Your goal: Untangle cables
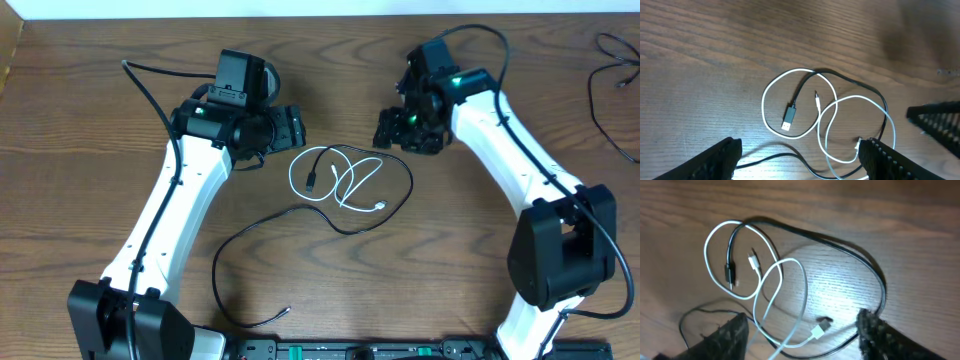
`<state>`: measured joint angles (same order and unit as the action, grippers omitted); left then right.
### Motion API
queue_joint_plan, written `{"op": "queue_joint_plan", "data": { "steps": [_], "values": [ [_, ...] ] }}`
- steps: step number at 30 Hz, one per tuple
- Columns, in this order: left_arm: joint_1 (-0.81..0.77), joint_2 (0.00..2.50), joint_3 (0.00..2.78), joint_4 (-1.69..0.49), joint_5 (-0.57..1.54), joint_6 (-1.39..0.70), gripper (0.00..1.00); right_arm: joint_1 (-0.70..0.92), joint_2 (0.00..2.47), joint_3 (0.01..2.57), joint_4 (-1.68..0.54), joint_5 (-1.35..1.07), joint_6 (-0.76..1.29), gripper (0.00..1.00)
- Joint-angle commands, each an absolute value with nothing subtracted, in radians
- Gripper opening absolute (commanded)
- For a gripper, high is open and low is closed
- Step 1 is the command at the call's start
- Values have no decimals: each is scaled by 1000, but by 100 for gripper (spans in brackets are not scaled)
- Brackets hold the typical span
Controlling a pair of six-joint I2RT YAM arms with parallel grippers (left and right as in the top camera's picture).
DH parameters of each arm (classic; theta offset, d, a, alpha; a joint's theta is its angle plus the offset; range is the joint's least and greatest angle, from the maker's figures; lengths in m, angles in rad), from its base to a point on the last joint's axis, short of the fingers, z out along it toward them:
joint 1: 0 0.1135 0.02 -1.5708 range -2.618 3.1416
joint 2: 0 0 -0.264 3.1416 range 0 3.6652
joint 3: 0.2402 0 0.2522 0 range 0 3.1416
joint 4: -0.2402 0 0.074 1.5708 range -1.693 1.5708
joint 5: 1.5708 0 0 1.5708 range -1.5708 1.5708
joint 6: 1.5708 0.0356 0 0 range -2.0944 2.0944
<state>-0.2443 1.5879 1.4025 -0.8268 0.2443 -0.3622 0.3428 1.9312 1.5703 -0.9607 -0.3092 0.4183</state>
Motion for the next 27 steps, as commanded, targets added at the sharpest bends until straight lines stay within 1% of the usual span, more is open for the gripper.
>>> {"op": "queue_joint_plan", "data": {
  "steps": [1,7,16,19,20,21,22,26,27],
  "values": [
    [-239,1594,1411,-830,223,-356,80,374,1936,1526,-934,-310,456,60],
    [-239,1594,1411,-830,223,-357,80,433,1936,1473,-889,-306,486,54],
    [-239,1594,1411,-829,223,-361,80,476,1938,1452,-854,-282,497,43],
    [-239,1594,1411,-829,224,-361,80,480,1938,1434,-829,-279,497,33],
    [-239,1594,1411,-829,224,-361,80,480,1938,1433,-826,-265,497,23],
    [-239,1594,1411,-829,223,-364,80,478,1938,1433,-826,-252,496,17],
    [-239,1594,1411,-829,223,-364,80,472,1937,1436,-826,-242,490,1],
    [-239,1594,1411,-829,223,-364,80,442,1906,1480,-870,-272,409,1],
    [-239,1594,1411,-829,224,-364,80,427,1882,1501,-883,-303,363,1]
  ]
}}
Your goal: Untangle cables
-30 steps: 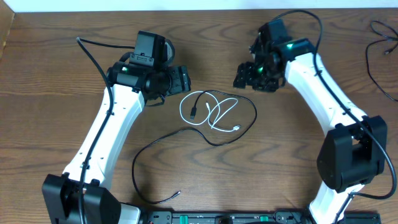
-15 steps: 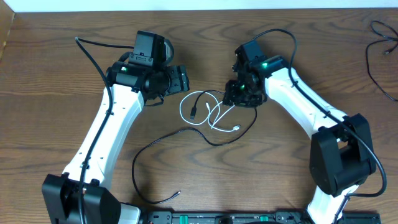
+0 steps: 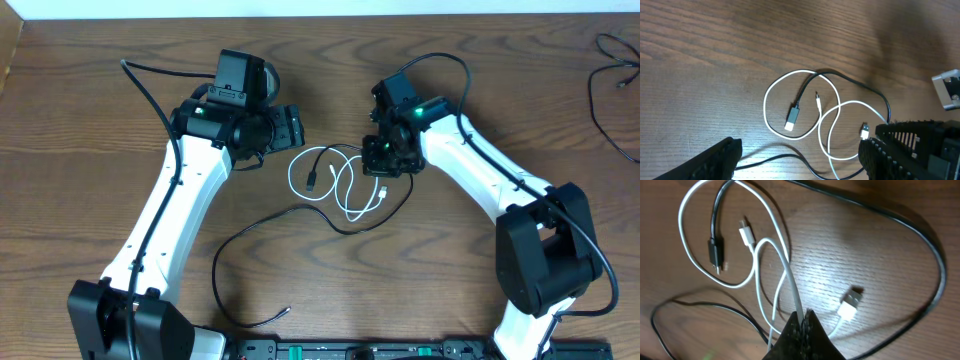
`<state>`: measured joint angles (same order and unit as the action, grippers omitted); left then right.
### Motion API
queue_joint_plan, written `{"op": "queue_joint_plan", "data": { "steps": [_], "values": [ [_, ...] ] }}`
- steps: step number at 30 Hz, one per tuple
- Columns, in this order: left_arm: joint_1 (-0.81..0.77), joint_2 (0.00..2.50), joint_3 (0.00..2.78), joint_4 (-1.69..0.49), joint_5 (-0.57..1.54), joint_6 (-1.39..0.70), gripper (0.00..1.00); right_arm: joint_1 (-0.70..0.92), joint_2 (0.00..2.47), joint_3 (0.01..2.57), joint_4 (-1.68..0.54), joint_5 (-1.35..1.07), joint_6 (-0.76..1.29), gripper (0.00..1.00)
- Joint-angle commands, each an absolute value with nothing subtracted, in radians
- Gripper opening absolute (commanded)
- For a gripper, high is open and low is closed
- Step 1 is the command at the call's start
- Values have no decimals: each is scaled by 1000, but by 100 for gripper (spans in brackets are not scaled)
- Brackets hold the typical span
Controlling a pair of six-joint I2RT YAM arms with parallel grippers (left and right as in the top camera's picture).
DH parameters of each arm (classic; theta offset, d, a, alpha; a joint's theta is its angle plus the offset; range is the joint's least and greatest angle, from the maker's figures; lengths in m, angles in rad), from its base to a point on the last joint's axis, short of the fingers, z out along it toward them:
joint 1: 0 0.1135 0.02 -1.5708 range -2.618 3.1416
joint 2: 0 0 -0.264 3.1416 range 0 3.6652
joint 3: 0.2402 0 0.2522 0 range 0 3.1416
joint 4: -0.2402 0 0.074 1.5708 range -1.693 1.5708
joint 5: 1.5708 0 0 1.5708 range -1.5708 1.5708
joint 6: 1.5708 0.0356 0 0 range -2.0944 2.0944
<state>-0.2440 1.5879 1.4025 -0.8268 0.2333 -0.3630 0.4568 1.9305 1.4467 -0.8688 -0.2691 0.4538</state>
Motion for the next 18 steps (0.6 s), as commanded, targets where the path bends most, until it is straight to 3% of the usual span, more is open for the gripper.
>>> {"op": "queue_joint_plan", "data": {
  "steps": [1,8,18],
  "values": [
    [-239,1594,1411,-829,223,-364,80,413,1854,1518,-889,-347,312,1],
    [-239,1594,1411,-829,223,-364,80,267,1569,1606,-922,-486,213,1],
    [-239,1594,1411,-829,223,-364,80,-79,1168,1611,-852,-361,350,1]
  ]
}}
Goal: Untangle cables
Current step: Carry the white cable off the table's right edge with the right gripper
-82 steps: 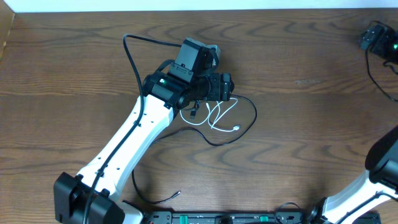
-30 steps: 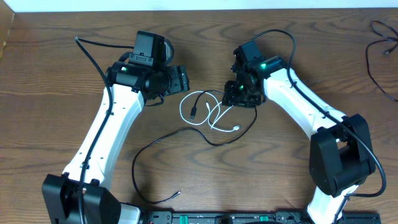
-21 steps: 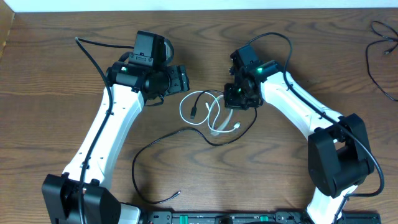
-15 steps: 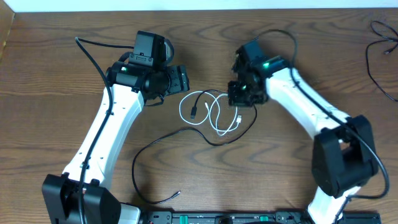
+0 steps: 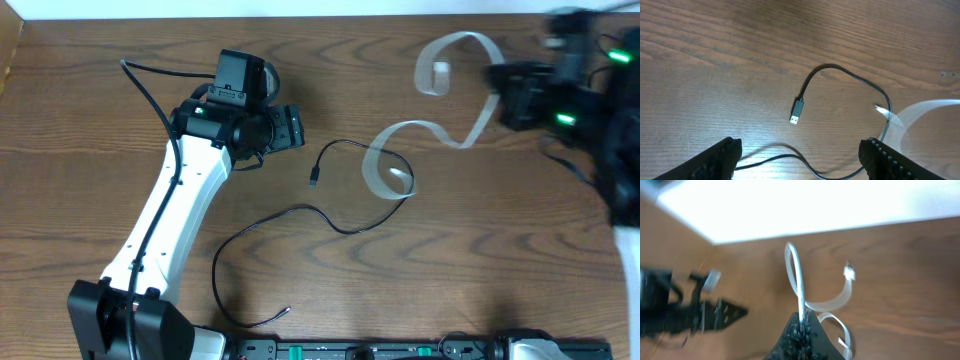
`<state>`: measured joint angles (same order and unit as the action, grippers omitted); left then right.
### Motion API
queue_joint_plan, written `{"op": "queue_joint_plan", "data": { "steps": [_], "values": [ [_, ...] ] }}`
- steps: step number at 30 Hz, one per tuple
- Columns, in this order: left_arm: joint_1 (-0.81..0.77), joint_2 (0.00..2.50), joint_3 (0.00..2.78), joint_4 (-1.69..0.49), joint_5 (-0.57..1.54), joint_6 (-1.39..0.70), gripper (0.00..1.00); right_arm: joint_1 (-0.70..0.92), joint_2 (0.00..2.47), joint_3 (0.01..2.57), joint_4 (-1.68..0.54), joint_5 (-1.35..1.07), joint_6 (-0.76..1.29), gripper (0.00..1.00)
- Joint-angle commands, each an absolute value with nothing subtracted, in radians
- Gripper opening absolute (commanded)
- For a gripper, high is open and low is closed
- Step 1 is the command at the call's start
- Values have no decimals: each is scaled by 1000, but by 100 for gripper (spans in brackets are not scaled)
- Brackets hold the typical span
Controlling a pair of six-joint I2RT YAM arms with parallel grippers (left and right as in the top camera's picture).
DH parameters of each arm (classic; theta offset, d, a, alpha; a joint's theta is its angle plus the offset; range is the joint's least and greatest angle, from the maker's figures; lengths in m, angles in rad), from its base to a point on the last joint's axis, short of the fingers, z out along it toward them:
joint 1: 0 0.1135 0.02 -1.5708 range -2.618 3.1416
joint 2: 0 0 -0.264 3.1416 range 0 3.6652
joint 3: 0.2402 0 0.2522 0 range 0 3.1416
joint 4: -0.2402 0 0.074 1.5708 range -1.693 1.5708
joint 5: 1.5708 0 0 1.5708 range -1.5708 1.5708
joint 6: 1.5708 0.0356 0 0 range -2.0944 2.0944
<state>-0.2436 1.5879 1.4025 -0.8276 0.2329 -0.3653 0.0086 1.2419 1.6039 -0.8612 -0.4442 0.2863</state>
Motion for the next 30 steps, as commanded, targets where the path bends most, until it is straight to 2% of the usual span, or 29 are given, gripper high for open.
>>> {"op": "queue_joint_plan", "data": {
  "steps": [1,6,12,20,30],
  "values": [
    [-239,1594,1411,-828,223,-364,80,-112,1145,1611,-847,-339,358,1],
    [-239,1594,1411,-828,223,-364,80,-270,1070,1611,-851,-154,363,1],
    [-239,1594,1411,-825,223,-364,80,-423,1138,1611,-871,25,338,1],
    [-239,1594,1411,-817,223,-364,80,-637,1381,1611,-833,27,328,1],
    [-240,1594,1411,-766,223,-379,80,-809,1458,1611,-622,16,328,1]
  ]
}}
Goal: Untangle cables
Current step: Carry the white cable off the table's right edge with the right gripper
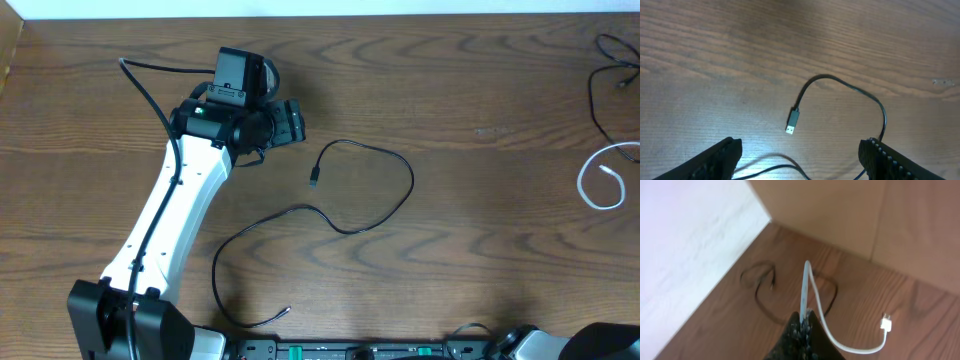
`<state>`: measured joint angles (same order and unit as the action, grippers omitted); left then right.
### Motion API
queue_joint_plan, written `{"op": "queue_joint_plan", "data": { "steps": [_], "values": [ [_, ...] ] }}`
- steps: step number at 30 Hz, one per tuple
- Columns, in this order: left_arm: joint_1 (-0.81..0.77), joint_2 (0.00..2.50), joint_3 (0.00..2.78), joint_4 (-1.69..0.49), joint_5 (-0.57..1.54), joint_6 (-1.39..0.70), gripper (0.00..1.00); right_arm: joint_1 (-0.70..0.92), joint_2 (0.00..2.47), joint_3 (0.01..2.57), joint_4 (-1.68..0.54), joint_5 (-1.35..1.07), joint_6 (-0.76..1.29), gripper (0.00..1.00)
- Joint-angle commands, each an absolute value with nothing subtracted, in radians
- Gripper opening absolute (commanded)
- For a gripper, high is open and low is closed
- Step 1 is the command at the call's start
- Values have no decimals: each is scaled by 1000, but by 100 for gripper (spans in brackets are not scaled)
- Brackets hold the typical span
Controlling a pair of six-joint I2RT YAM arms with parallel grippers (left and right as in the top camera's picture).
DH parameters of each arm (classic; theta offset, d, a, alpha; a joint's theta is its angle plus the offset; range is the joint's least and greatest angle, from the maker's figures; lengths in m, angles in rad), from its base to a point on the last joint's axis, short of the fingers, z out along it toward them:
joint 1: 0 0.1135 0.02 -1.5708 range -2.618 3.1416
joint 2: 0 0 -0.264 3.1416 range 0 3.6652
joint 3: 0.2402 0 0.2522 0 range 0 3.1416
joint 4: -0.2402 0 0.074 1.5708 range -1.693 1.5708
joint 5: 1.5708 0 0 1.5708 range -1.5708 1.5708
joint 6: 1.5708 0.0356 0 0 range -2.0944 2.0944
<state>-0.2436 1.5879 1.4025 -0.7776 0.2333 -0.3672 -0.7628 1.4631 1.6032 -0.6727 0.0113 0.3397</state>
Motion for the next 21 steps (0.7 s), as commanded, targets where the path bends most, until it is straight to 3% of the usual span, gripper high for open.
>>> {"op": "queue_joint_plan", "data": {
  "steps": [1,17,21],
  "values": [
    [-240,1594,1411,-764,223,-379,80,-821,1457,1611,-598,15,328,1],
    [-242,1596,1410,-755,224,-379,80,-852,1627,1606,-640,24,276,1],
    [-242,1596,1409,-754,223,-379,80,-851,1664,1606,-646,-38,276,8]
  ]
}}
